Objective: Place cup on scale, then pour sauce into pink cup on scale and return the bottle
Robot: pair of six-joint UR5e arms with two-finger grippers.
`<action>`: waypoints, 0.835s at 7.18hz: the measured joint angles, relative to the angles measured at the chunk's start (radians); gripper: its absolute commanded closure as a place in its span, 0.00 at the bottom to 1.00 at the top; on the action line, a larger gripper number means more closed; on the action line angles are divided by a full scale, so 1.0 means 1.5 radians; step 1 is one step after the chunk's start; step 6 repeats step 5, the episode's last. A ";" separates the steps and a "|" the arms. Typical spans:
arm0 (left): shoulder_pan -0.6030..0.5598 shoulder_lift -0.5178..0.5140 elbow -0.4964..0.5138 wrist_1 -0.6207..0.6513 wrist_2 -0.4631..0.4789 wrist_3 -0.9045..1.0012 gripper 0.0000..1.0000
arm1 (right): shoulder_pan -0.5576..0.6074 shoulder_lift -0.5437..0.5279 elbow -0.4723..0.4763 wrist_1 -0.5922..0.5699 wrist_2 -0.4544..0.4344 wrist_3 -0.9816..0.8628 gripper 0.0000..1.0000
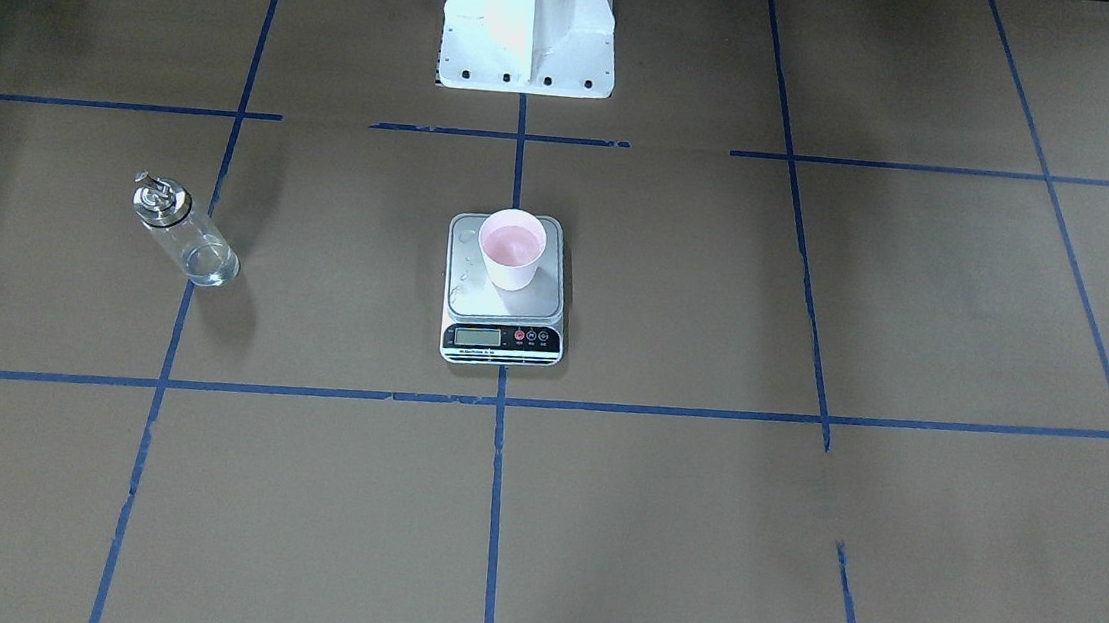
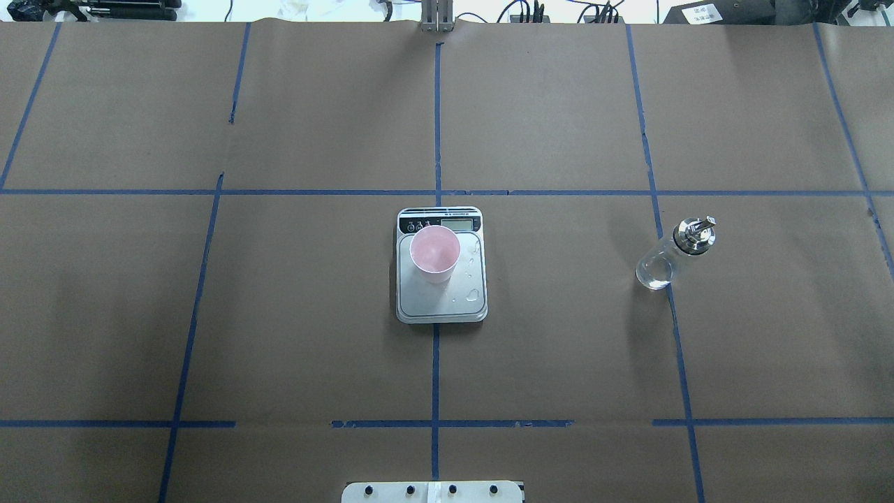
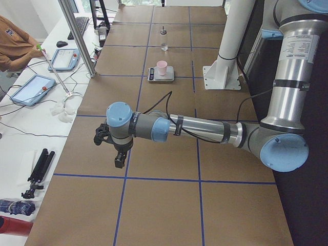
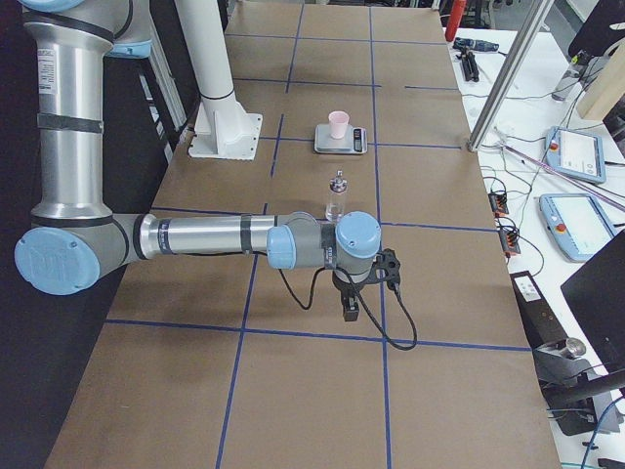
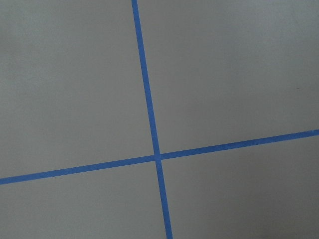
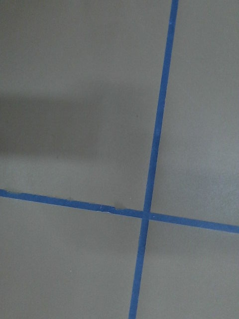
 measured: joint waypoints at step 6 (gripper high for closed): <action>0.000 0.000 -0.006 0.000 -0.001 0.000 0.00 | 0.000 0.000 0.000 0.000 0.000 0.001 0.00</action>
